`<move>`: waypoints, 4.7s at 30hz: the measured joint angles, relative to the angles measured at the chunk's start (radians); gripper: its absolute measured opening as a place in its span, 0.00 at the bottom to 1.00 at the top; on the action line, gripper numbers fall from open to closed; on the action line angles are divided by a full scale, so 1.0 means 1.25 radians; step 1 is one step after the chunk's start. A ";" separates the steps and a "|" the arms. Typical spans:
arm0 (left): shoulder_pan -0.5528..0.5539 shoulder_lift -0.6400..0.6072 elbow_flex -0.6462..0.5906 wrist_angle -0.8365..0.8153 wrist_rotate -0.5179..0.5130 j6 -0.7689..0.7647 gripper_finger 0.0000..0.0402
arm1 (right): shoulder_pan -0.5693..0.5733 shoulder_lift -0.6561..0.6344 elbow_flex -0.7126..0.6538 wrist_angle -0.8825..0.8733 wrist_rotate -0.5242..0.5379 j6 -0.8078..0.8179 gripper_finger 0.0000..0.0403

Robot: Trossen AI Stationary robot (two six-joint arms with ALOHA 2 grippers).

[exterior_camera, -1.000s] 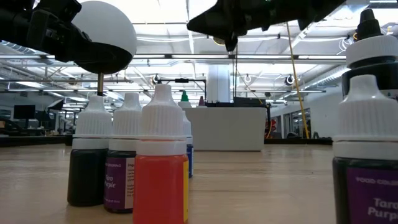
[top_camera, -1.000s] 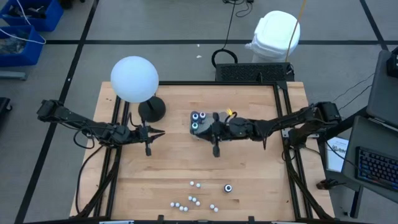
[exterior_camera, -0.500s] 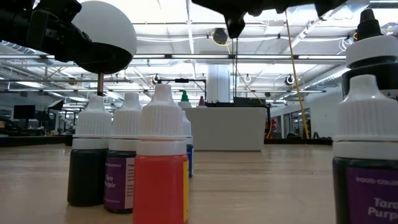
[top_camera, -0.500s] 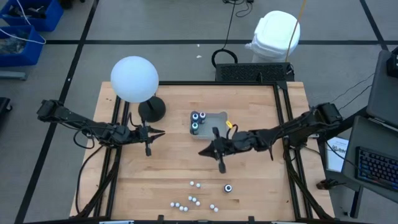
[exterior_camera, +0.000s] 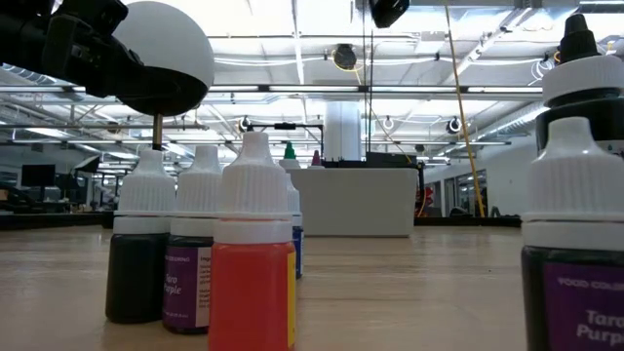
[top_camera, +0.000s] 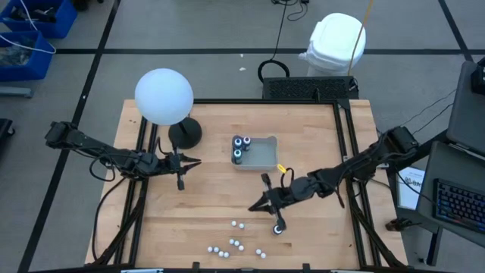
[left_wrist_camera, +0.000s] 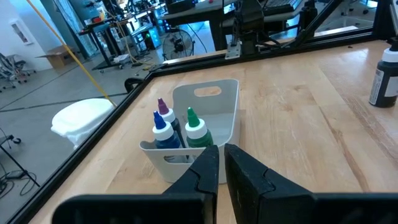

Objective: Pick & Place food coloring
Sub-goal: Put the big black food coloring bottle into the gray bin

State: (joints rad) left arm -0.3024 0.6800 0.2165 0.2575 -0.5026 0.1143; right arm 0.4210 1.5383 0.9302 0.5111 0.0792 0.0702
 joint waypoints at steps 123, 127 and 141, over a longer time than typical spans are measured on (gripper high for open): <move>0.000 0.000 0.000 -0.002 -0.004 -0.012 0.09 | 0.168 0.136 -0.315 0.361 0.061 0.058 0.54; 0.000 0.000 0.000 -0.002 -0.004 -0.012 0.09 | 0.168 0.143 -0.315 0.361 0.060 0.060 0.52; 0.000 0.000 0.000 -0.002 -0.004 -0.012 0.09 | 0.168 0.143 -0.315 0.356 0.059 0.060 0.28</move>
State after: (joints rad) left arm -0.3023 0.6804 0.2165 0.2546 -0.5072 0.0998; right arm 0.6304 1.7172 0.5362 0.9562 0.1532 0.1452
